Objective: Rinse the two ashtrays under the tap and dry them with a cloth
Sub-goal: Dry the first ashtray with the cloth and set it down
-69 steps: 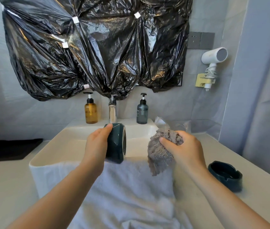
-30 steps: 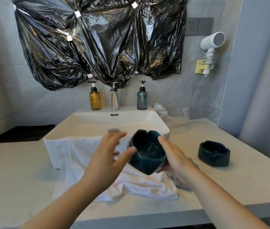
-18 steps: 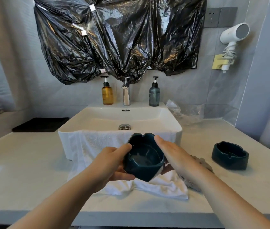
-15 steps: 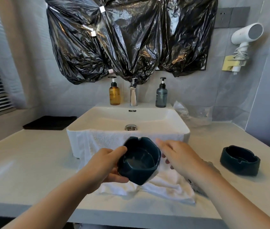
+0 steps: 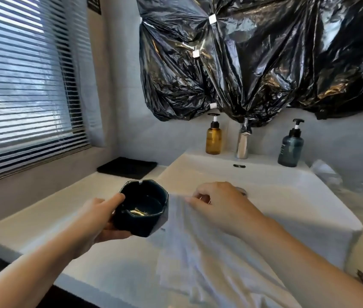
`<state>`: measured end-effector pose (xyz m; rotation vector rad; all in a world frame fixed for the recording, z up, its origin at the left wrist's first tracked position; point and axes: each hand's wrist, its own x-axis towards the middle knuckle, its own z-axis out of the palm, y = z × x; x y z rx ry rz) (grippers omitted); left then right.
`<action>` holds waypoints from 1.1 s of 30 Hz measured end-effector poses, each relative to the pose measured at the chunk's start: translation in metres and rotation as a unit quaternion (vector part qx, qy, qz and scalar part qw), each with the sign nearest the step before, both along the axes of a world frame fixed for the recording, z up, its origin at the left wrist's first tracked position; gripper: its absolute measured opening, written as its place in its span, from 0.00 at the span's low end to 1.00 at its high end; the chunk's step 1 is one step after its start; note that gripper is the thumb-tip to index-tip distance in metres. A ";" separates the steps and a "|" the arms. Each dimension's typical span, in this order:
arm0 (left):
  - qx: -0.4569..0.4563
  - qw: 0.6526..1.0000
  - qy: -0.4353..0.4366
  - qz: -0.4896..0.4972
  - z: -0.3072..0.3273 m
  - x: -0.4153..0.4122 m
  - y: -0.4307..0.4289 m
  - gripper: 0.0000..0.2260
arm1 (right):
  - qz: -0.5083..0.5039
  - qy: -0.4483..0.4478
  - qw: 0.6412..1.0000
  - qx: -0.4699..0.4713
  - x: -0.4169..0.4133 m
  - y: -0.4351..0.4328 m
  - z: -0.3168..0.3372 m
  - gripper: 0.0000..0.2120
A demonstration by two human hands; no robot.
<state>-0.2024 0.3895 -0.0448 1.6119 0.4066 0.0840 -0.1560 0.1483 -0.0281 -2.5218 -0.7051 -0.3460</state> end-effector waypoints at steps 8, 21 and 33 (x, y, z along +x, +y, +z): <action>-0.015 0.997 -0.007 0.080 0.003 0.081 0.099 0.11 | 0.029 -0.012 0.997 -0.065 0.099 0.094 0.009 0.15; -0.028 0.993 0.036 0.108 -0.046 0.289 0.185 0.14 | 0.026 -0.028 0.984 -0.173 0.284 0.187 -0.031 0.15; -0.036 0.990 0.006 0.139 -0.073 0.434 0.220 0.19 | 0.087 -0.029 0.971 -0.219 0.347 0.216 -0.070 0.12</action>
